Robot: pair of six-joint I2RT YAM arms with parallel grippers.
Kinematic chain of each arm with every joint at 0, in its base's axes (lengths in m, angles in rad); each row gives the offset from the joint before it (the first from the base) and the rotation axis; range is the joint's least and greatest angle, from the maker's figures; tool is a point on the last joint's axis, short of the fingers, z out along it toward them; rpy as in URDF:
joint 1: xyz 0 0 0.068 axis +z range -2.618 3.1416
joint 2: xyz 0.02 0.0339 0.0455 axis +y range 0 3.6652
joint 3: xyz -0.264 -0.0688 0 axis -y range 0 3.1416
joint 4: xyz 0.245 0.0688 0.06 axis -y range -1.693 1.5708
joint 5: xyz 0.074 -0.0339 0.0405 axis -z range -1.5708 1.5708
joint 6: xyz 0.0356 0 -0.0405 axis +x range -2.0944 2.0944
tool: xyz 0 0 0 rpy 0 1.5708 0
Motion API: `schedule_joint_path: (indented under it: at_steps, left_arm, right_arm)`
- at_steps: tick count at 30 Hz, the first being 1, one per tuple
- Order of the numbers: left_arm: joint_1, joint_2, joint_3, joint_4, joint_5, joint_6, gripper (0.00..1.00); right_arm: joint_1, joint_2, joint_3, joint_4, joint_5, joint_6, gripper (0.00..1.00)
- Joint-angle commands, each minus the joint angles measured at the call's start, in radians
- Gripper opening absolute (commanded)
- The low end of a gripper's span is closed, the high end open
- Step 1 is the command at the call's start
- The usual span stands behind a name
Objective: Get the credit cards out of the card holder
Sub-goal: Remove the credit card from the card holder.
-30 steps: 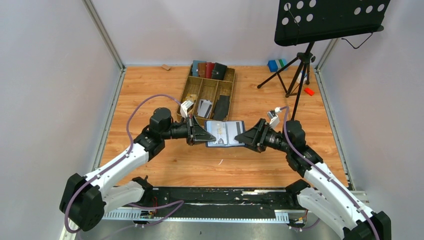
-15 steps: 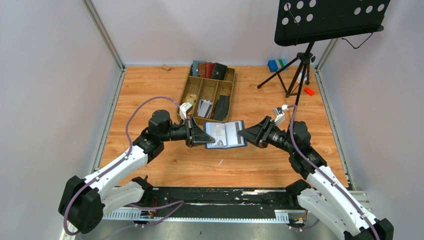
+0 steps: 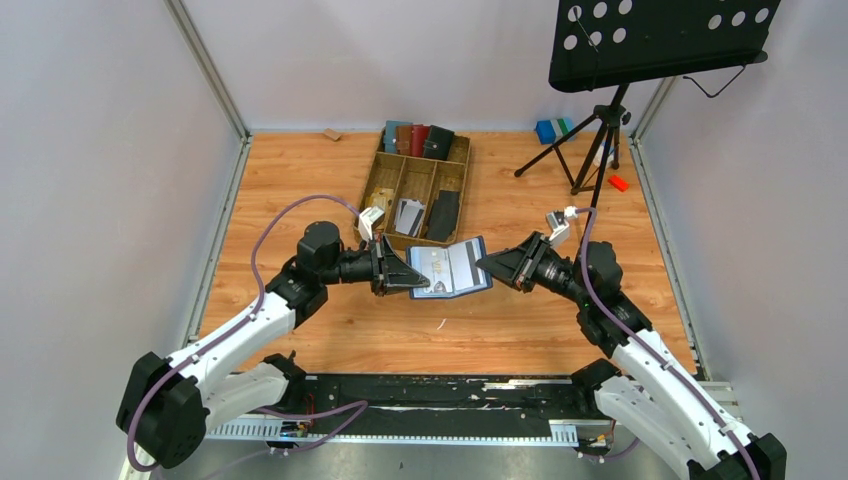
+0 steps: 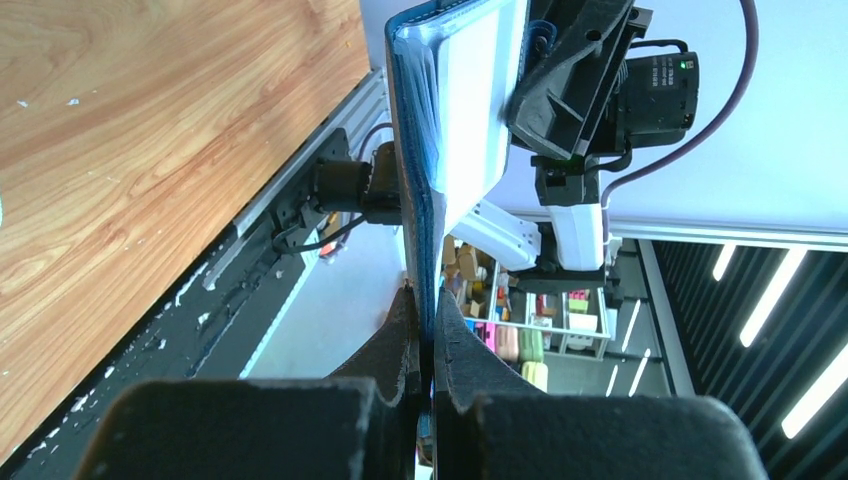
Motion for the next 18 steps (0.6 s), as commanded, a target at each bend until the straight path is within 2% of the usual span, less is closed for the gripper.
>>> schedule_joint_path:
  at_steps: [1, 4, 5, 6, 9, 10, 12, 14, 17, 18]
  left_arm:
    - [-0.003, -0.024, -0.002, 0.047, 0.022, -0.003, 0.00]
    - [-0.003, -0.026, -0.011, 0.024, 0.016, 0.007, 0.04]
    - [-0.003, -0.028, -0.014, 0.009, 0.007, 0.015, 0.06]
    - [-0.002, -0.035, -0.018, -0.006, -0.005, 0.020, 0.10]
    - [-0.003, -0.052, -0.009, -0.069, -0.034, 0.046, 0.20]
    - [-0.002, -0.053, 0.001, -0.104, -0.039, 0.068, 0.27]
    - [-0.002, -0.050, 0.043, -0.241, -0.071, 0.145, 0.45]
    - [-0.001, -0.043, 0.113, -0.476, -0.160, 0.290, 0.56]
    - [0.000, -0.022, 0.188, -0.750, -0.281, 0.424, 0.59]
    - [0.000, -0.020, 0.207, -0.785, -0.307, 0.445, 0.59]
  right_arm:
    - [-0.003, -0.010, -0.003, 0.086, 0.009, 0.038, 0.12]
    - [-0.004, -0.018, -0.011, 0.086, 0.019, 0.054, 0.09]
    - [-0.004, -0.021, -0.013, 0.086, 0.022, 0.060, 0.04]
    - [-0.004, -0.023, -0.013, 0.090, 0.021, 0.063, 0.00]
    - [-0.004, -0.046, -0.030, 0.119, 0.033, 0.082, 0.00]
    - [-0.004, -0.052, -0.037, 0.123, 0.039, 0.089, 0.00]
    - [-0.005, -0.059, -0.044, 0.118, 0.042, 0.102, 0.00]
    - [-0.005, -0.060, -0.044, 0.090, 0.048, 0.105, 0.00]
    - [-0.005, -0.052, -0.027, 0.031, 0.050, 0.079, 0.00]
    - [-0.005, -0.049, -0.017, 0.009, 0.050, 0.062, 0.00]
